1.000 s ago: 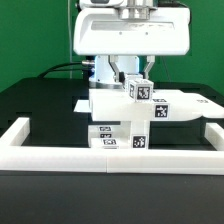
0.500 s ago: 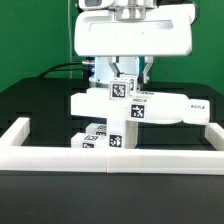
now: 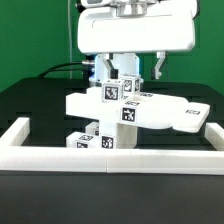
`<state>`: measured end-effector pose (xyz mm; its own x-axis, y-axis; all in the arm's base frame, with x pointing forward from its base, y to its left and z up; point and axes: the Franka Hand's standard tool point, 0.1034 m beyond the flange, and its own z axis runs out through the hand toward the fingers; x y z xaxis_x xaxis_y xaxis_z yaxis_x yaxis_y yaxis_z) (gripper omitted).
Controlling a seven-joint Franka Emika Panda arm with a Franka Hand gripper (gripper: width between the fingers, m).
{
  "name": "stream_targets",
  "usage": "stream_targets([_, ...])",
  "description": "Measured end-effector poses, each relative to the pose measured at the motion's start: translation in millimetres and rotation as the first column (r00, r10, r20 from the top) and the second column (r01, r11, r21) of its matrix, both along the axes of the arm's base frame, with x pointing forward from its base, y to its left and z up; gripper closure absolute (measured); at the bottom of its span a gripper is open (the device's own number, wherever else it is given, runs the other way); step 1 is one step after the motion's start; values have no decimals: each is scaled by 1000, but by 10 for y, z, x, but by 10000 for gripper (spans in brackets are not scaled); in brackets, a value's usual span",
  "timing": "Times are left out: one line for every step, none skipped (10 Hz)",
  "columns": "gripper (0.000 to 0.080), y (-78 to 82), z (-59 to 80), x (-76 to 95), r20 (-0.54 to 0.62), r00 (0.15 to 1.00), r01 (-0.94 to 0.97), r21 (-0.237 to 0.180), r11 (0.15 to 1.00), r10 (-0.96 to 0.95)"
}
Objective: Assemble chair
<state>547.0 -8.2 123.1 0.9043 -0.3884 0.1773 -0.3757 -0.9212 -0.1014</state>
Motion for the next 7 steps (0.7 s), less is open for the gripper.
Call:
stream_targets([160,10,55,-28,3,1000,-1,6,1000,1])
stream_targets([151,31,131,-47,6,1000,-2,15,1000,1])
stream_targets([151,26,125,-46,7,1000,-1,14,1000,1])
stream_targets([151,25,107,-49,4,1000,-1,13,1000,1])
stream_targets([151,25,108,-47,4,1000,-1,13,1000,1])
stream_targets([151,25,104,-49,3,1000,-1,13,1000,1])
stream_targets([151,25,102,-49,3,1000,-1,13,1000,1])
